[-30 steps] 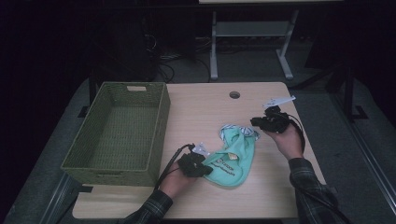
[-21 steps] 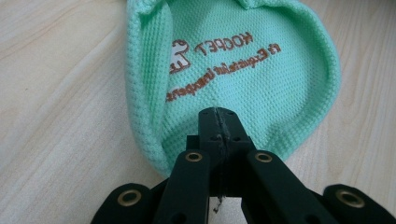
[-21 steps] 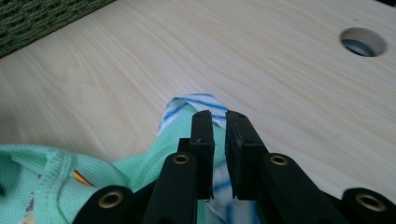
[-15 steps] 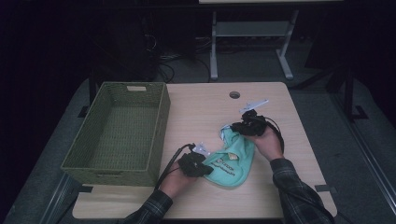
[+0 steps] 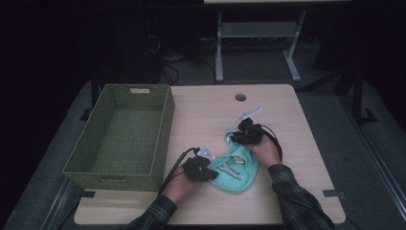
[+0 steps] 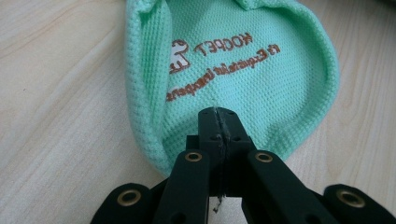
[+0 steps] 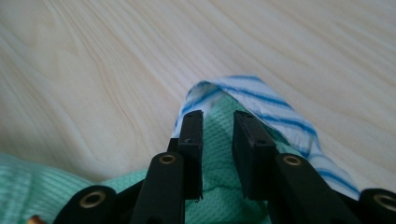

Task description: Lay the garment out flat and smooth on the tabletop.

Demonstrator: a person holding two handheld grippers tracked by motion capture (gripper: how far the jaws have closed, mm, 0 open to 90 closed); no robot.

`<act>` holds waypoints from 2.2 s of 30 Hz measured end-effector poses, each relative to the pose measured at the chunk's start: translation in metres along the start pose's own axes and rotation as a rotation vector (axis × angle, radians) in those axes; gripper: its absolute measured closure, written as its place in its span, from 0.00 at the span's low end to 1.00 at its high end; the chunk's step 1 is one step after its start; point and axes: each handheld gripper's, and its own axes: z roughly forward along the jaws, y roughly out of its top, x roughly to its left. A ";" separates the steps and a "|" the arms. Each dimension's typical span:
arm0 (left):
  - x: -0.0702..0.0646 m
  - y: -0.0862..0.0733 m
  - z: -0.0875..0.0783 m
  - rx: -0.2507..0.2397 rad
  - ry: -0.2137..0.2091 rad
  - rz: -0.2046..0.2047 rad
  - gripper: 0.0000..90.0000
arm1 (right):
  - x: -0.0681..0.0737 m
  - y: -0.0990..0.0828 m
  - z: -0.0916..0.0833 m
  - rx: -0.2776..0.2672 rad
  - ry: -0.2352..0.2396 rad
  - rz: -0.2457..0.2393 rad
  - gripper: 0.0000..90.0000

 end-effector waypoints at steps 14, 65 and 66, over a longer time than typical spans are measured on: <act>0.000 0.000 0.000 0.000 -0.001 0.001 0.99 | 0.001 -0.002 -0.004 -0.029 -0.008 0.004 0.98; 0.024 0.027 -0.017 -0.093 0.129 -0.054 1.00 | -0.024 -0.012 -0.058 -0.198 0.030 0.078 1.00; 0.026 0.028 -0.016 -0.092 0.134 -0.054 1.00 | -0.023 -0.014 -0.061 -0.197 0.028 0.071 1.00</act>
